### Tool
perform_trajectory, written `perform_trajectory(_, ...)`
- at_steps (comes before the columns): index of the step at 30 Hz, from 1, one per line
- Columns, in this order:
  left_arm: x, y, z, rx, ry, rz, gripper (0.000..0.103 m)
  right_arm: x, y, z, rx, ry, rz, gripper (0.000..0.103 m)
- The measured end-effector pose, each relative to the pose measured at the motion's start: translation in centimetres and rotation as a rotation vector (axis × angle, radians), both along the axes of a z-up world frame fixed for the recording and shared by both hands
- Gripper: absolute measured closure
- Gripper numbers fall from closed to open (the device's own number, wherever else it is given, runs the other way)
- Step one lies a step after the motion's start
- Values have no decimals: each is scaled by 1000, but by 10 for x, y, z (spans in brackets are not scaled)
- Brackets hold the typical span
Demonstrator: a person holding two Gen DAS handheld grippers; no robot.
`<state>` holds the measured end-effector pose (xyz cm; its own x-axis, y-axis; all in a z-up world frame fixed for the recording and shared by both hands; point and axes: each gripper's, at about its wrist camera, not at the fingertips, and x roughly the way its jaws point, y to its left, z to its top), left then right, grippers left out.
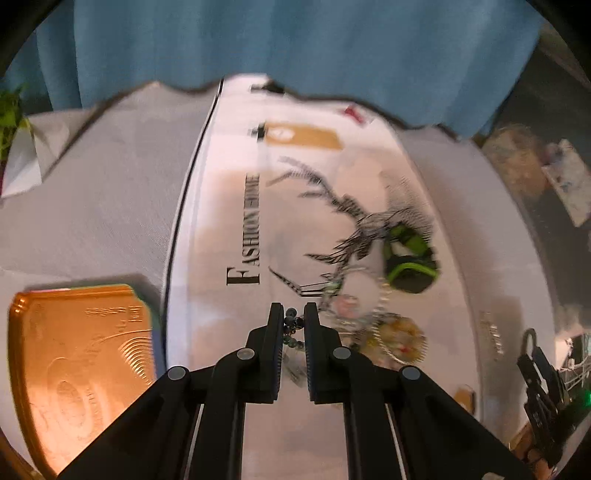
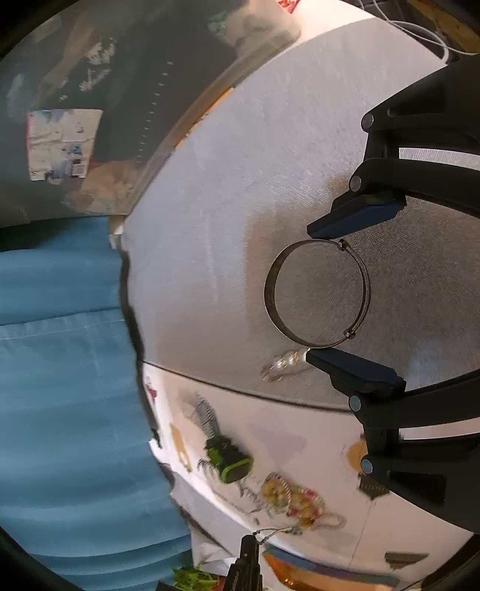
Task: Organize jewelry
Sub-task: 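Grasp and lift the silver bangle with the right tool while the left tool grasps the dark beaded bracelet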
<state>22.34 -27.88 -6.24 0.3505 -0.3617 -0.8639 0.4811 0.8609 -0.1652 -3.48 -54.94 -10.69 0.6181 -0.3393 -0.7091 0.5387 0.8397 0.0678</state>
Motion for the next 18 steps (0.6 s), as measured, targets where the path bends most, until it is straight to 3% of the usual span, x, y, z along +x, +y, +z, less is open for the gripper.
perform_trajectory(5, -31, 19, 41, -36, -91, -21, 94, -11, 21, 31, -7, -44, 8, 42)
perform_trajectory(10, -74, 51, 76, -59, -170, -49, 94, -23, 70, 63, -30, -66, 52, 42)
perform_trajectory(18, -152, 123, 96, -89, -182, -48, 94, -50, 192, 88, -51, -53, 290, 42)
